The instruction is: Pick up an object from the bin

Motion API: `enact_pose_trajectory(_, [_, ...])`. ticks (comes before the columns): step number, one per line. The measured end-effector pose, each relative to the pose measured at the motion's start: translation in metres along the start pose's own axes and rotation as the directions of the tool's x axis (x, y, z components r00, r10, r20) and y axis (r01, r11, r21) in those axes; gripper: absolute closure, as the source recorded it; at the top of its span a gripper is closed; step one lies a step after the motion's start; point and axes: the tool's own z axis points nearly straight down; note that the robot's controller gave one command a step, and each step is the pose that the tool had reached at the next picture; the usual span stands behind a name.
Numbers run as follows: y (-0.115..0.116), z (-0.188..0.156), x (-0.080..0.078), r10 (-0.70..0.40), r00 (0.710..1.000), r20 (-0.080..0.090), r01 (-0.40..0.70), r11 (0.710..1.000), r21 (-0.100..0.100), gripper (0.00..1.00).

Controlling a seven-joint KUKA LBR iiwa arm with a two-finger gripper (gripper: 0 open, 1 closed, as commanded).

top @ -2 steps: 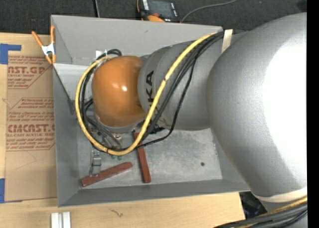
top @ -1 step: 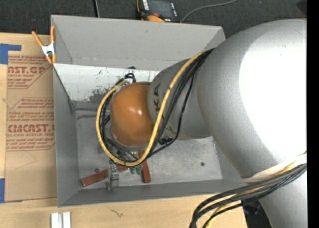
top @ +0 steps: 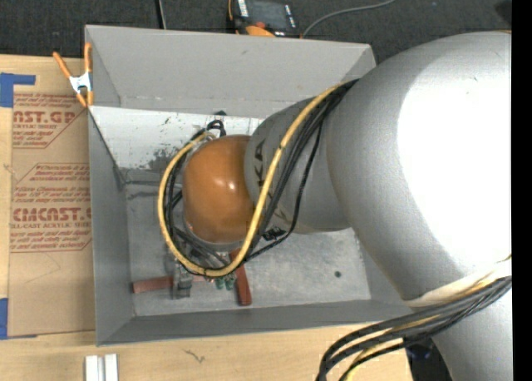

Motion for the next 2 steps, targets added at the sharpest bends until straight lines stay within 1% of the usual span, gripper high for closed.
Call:
enact_pose_trajectory(1, [-0.018, -0.120, 0.006, 0.006, 1.000, 0.009, -0.006, 1.000, 0.001, 1.00])
enact_pose_trajectory(2, [-0.030, -0.180, -0.026, -0.292, 0.956, 0.008, 0.292, 0.956, 0.003, 1.00])
